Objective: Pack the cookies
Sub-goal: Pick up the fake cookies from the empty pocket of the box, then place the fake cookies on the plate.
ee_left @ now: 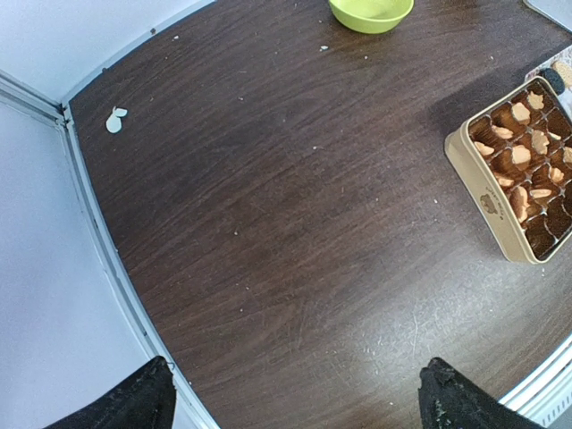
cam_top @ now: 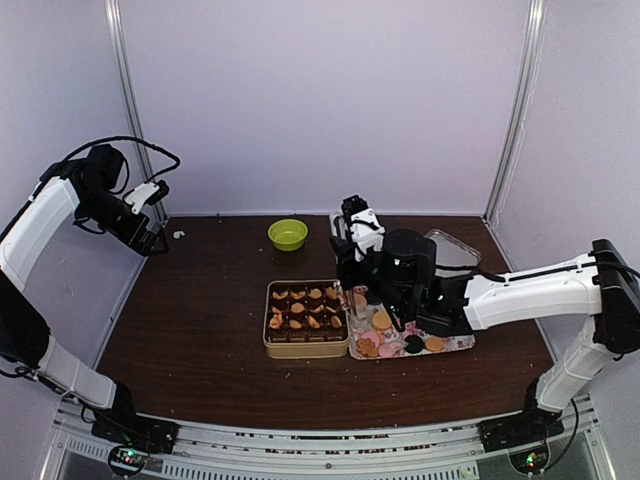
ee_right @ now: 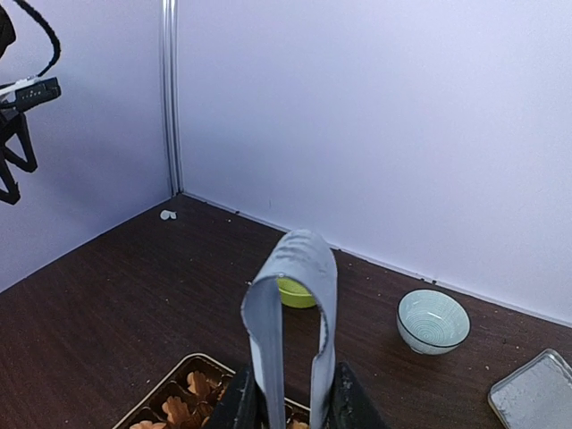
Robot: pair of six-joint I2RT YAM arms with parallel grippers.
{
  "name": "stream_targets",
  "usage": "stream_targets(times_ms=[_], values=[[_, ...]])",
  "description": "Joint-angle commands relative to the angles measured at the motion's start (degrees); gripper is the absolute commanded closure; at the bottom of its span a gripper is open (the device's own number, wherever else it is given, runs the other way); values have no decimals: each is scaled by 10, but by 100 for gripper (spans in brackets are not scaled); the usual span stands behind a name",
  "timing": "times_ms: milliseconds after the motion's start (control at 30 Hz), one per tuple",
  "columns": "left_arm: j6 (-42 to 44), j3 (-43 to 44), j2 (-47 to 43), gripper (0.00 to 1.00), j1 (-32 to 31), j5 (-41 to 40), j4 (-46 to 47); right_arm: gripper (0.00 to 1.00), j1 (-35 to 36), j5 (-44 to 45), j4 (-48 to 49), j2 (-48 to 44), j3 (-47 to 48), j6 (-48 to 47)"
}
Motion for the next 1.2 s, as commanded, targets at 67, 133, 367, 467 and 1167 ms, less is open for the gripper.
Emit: stream_targets(times_ms=[67, 133, 367, 467, 1167], values=[[4, 4, -12, 2, -3, 5, 9, 100, -42, 21, 17, -70, -41, 9], [4, 4, -12, 2, -3, 6, 9, 100, -59, 20, 10, -86, -63, 24], [4, 2, -10, 2, -3, 6, 9, 96, -100, 15, -3, -136, -128, 62], [4, 2, -10, 2, -3, 6, 10, 81, -105, 7, -4, -145, -140, 69], [4, 5, -4, 2, -3, 5, 9, 66, -99, -126, -2, -245, -220, 120]])
